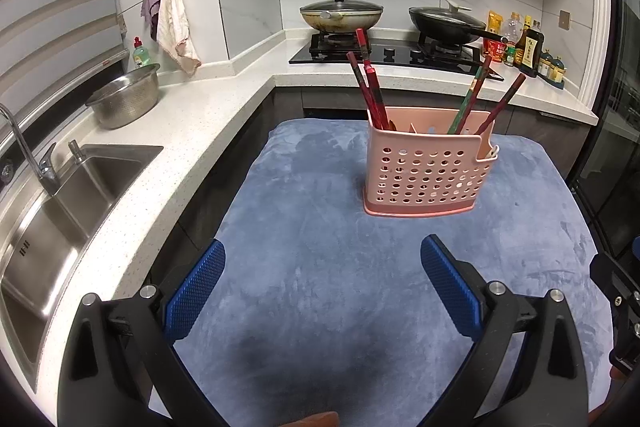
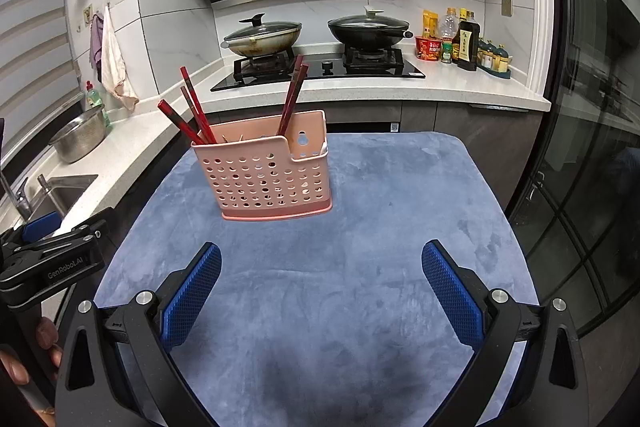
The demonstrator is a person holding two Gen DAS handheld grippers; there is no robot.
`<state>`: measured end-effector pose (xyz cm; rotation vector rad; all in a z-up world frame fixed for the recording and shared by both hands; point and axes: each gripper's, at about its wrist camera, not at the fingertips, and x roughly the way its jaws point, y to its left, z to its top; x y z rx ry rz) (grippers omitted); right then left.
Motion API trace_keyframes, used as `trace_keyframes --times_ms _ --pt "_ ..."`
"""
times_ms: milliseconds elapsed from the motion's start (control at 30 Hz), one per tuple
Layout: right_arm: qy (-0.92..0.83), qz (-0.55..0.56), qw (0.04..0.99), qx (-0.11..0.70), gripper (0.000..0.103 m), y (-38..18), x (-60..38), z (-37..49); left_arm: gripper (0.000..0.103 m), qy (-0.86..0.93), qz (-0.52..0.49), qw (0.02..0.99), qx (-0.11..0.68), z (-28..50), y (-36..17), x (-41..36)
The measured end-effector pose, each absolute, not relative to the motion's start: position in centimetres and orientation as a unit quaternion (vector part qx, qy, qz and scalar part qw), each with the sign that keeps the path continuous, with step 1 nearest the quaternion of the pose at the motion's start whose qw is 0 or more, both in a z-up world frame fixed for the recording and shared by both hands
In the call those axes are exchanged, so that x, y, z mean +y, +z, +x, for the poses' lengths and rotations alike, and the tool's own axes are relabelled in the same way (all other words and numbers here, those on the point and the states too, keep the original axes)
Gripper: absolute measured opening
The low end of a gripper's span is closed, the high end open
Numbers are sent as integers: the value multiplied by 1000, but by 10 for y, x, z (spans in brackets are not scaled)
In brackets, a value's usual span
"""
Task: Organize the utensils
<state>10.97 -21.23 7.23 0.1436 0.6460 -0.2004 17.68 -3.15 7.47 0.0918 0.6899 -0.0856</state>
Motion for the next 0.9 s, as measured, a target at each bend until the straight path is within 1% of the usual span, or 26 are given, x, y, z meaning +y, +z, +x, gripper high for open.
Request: trace_keyframes --times_ms 900 --pt "-99 74 940 318 97 70 -212 110 94 -41 49 941 333 176 74 -34"
